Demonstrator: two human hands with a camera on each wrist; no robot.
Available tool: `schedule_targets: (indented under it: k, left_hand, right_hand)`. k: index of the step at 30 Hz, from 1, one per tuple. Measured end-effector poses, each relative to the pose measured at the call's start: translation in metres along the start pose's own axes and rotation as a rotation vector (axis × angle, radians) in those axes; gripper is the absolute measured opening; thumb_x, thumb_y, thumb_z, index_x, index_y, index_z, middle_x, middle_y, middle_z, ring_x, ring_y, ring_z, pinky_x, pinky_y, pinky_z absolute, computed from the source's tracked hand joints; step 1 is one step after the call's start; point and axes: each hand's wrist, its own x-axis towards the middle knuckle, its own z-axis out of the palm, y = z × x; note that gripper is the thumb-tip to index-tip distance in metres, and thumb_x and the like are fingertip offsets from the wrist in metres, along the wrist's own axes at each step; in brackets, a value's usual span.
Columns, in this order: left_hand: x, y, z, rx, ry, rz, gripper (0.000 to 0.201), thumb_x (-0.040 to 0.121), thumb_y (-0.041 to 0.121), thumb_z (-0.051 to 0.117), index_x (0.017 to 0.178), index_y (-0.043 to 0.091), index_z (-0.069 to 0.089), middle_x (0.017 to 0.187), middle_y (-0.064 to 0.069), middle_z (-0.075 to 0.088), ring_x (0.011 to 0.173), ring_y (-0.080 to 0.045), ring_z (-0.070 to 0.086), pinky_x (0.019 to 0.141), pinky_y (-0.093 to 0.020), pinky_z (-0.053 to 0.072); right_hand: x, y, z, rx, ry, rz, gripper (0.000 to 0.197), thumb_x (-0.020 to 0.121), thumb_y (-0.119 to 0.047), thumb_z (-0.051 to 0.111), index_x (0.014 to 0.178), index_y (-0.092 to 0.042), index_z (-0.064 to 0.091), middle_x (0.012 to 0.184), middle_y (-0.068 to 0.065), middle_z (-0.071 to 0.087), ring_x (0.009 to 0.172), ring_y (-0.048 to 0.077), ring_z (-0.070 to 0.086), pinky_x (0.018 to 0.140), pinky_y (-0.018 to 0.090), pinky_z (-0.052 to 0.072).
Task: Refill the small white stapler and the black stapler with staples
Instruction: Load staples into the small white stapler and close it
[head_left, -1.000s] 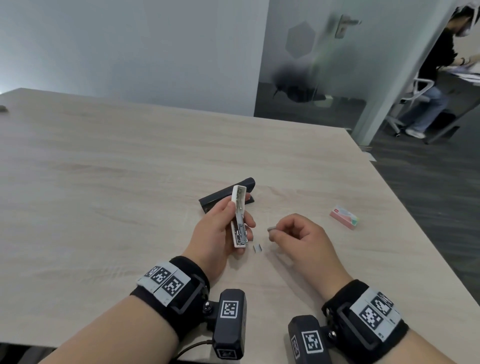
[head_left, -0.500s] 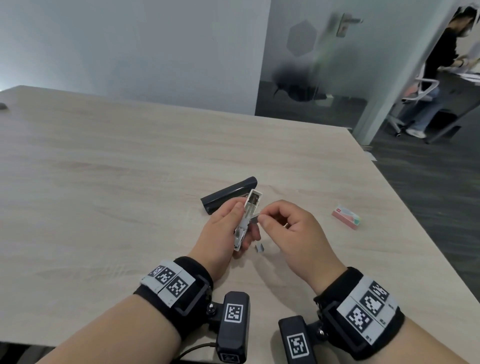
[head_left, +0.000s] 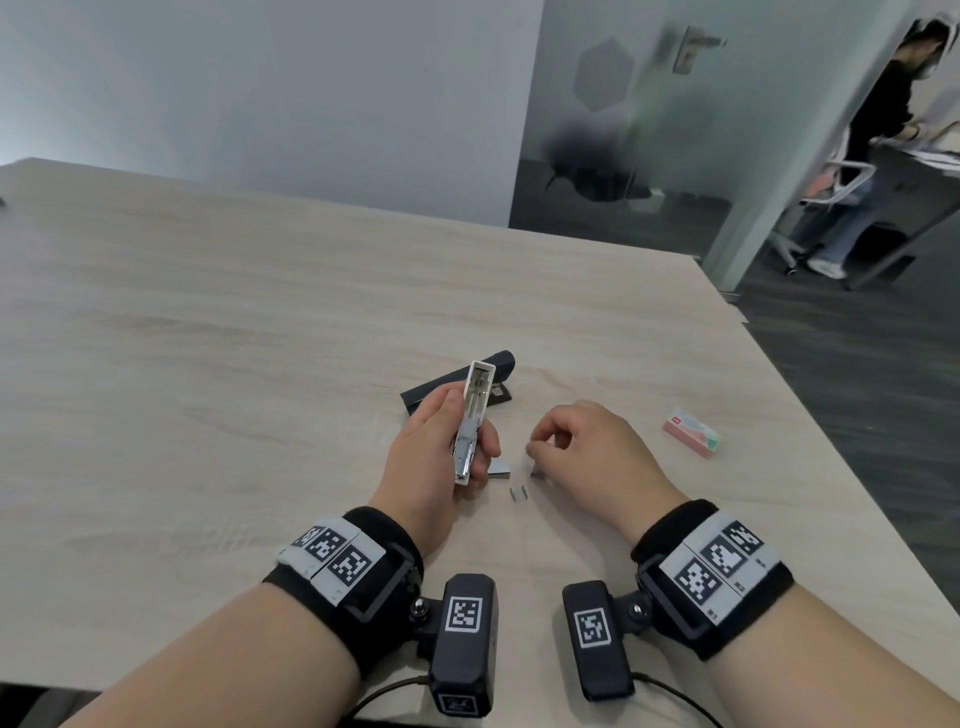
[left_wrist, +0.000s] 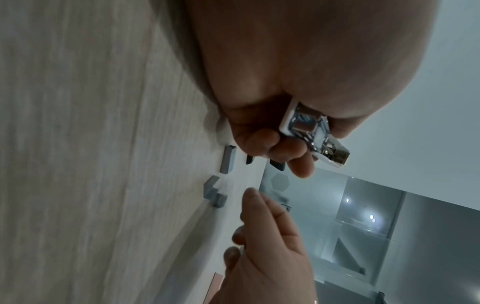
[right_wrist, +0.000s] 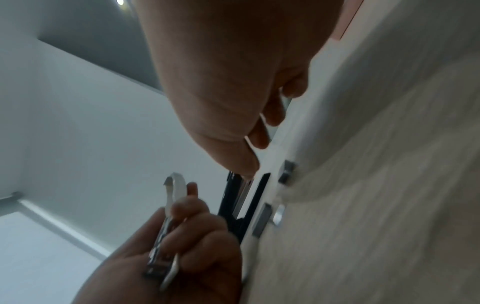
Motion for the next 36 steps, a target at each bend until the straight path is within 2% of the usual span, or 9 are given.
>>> schedule_targets:
  k: [4, 8, 13, 18, 22, 26, 29, 32, 36]
  left_hand:
    - [0.001, 0.0, -0.001, -0.026, 0.013, -0.011, 0.026, 0.109, 0.031, 0.041, 0.099, 0.017, 0.061, 0.062, -0.01, 0.058, 0.041, -0.016, 0.041, 0.047, -0.026, 0.027]
    - [0.002, 0.0, -0.002, -0.049, 0.026, -0.015, 0.027, 0.109, 0.03, 0.041, 0.096, 0.017, 0.061, 0.062, -0.011, 0.057, 0.041, -0.016, 0.04, 0.047, -0.024, 0.026]
    - [0.002, -0.001, -0.001, -0.045, 0.014, -0.008, 0.027, 0.109, 0.029, 0.041, 0.094, 0.016, 0.059, 0.061, -0.011, 0.057, 0.042, -0.016, 0.038, 0.05, -0.028, 0.021]
    - [0.001, 0.002, -0.001, -0.027, 0.016, -0.014, 0.025, 0.109, 0.03, 0.041, 0.099, 0.017, 0.06, 0.062, -0.009, 0.058, 0.042, -0.015, 0.041, 0.052, -0.03, 0.023]
    - [0.001, 0.001, 0.0, -0.02, 0.015, -0.019, 0.027, 0.109, 0.031, 0.042, 0.096, 0.018, 0.062, 0.063, -0.009, 0.058, 0.042, -0.015, 0.042, 0.052, -0.03, 0.025]
    - [0.002, 0.001, -0.001, -0.011, 0.013, -0.019, 0.027, 0.109, 0.031, 0.042, 0.096, 0.018, 0.061, 0.064, -0.01, 0.058, 0.044, -0.015, 0.042, 0.05, -0.029, 0.027]
    - [0.001, 0.002, 0.0, -0.005, 0.015, -0.022, 0.027, 0.109, 0.031, 0.042, 0.096, 0.017, 0.06, 0.062, -0.009, 0.058, 0.043, -0.015, 0.042, 0.052, -0.029, 0.026]
    - [0.001, 0.003, 0.0, -0.006, 0.012, -0.026, 0.027, 0.109, 0.031, 0.041, 0.096, 0.016, 0.061, 0.062, -0.01, 0.058, 0.043, -0.015, 0.042, 0.051, -0.028, 0.027]
    - [0.0, 0.004, 0.001, 0.002, 0.013, -0.035, 0.027, 0.109, 0.032, 0.042, 0.099, 0.017, 0.062, 0.063, -0.009, 0.059, 0.044, -0.015, 0.042, 0.05, -0.028, 0.029]
  right_hand:
    - [0.002, -0.011, 0.01, -0.049, -0.112, -0.224, 0.017, 0.089, -0.025, 0.067, 0.101, -0.023, 0.078, 0.105, -0.002, 0.064, 0.103, 0.02, 0.061, 0.089, 0.035, 0.049]
    - [0.003, -0.018, 0.017, -0.175, -0.174, -0.332, 0.02, 0.089, -0.028, 0.062, 0.102, -0.018, 0.072, 0.11, 0.003, 0.066, 0.107, 0.03, 0.062, 0.089, 0.042, 0.052]
    - [0.005, -0.022, 0.017, -0.18, -0.169, -0.31, 0.017, 0.092, -0.018, 0.062, 0.103, -0.016, 0.075, 0.105, 0.006, 0.066, 0.103, 0.028, 0.063, 0.087, 0.038, 0.051]
    - [0.004, -0.018, 0.016, -0.104, -0.171, -0.249, 0.025, 0.088, -0.014, 0.063, 0.11, -0.021, 0.075, 0.103, 0.003, 0.064, 0.099, 0.022, 0.061, 0.089, 0.035, 0.05]
    - [0.002, -0.014, 0.015, -0.043, -0.151, -0.242, 0.024, 0.086, -0.01, 0.063, 0.105, -0.019, 0.075, 0.097, 0.0, 0.06, 0.093, 0.017, 0.058, 0.082, 0.028, 0.045]
    - [0.001, -0.011, 0.015, 0.026, -0.117, -0.216, 0.019, 0.089, -0.016, 0.065, 0.104, -0.022, 0.074, 0.095, -0.006, 0.063, 0.09, 0.011, 0.057, 0.077, 0.023, 0.04]
    - [0.002, -0.011, 0.013, 0.069, -0.121, -0.197, 0.017, 0.091, -0.018, 0.066, 0.103, -0.026, 0.075, 0.092, -0.009, 0.062, 0.086, 0.011, 0.06, 0.079, 0.025, 0.047]
    - [0.001, -0.012, 0.01, 0.091, -0.155, -0.161, 0.017, 0.09, -0.014, 0.068, 0.09, -0.031, 0.072, 0.086, -0.012, 0.064, 0.078, 0.013, 0.066, 0.08, 0.032, 0.055]
    - [-0.001, -0.011, 0.007, 0.132, -0.152, -0.096, 0.01, 0.089, -0.015, 0.071, 0.086, -0.024, 0.068, 0.07, -0.011, 0.069, 0.063, 0.008, 0.071, 0.062, 0.011, 0.048]
